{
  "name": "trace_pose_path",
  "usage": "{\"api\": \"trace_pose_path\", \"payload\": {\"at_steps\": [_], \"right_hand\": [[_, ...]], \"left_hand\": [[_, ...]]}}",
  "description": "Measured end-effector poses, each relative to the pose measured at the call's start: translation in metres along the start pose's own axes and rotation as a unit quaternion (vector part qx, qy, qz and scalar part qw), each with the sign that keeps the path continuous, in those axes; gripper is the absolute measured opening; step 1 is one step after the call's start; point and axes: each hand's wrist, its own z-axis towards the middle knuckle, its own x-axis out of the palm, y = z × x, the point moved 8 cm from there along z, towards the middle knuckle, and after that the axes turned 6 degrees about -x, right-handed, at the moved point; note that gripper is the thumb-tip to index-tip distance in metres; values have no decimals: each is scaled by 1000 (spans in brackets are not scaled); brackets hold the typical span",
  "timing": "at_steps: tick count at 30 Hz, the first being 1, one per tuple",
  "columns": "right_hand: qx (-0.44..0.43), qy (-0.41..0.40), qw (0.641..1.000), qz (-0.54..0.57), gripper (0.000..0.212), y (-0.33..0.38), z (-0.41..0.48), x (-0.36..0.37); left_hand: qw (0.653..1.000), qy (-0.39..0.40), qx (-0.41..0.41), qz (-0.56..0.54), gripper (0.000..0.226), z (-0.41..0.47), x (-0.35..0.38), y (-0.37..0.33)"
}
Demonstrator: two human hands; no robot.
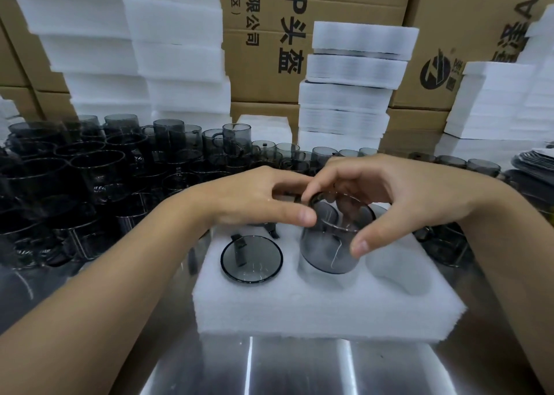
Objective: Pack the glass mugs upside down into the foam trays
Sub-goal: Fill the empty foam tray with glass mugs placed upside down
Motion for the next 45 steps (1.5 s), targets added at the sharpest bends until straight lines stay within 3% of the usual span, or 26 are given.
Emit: {"api": "trace_pose_path", "payload": {"at_steps": [3, 7, 12, 14, 17, 19, 22, 26, 29, 32, 36, 40, 42, 45], "right_hand": [[6, 5, 1000, -7, 54, 3, 0, 3], [9, -4, 1000, 2, 54, 4, 2, 5], [17, 25, 999, -29, 53, 5, 4, 14], [25, 41, 998, -36, 53, 4, 5, 17], [34, 57, 997, -41, 53, 2, 5, 21], [38, 75, 995, -58, 54, 2, 4, 24], [41, 81, 994, -56, 57, 0, 5, 25], [38, -57, 996, -50, 47, -12, 10, -2], [94, -70, 988, -104, 54, -30, 7, -13], [149, -23, 982, -117, 67, -42, 3, -9], [185, 10, 973, -141, 89, -50, 1, -8], [212, 40, 963, -161, 110, -55, 2, -3], [220, 50, 958, -176, 111, -55, 4, 0], [229, 55, 951, -199, 110, -55, 6, 2]], "left_hand": [[999, 21, -16, 36, 41, -2, 4, 1], [999, 34, -10, 34, 70, -4, 5, -2], [996, 55, -17, 65, 77, -4, 6, -2], [995, 62, -29, 77, 65, -5, 8, -2], [992, 67, -54, 92, 29, -5, 8, 3], [991, 73, -54, 95, 25, -4, 8, 5], [991, 82, -57, 93, 44, -4, 8, 7], [987, 83, -76, 117, 88, -4, 7, 10], [980, 96, -104, 142, 116, -6, 5, 14], [981, 100, -107, 129, 105, -8, 6, 13], [977, 89, -131, 145, 116, -7, 6, 18], [978, 92, -119, 147, 97, -5, 8, 18], [979, 94, -108, 144, 73, -4, 10, 16], [980, 104, -96, 138, 68, -2, 14, 14]]}}
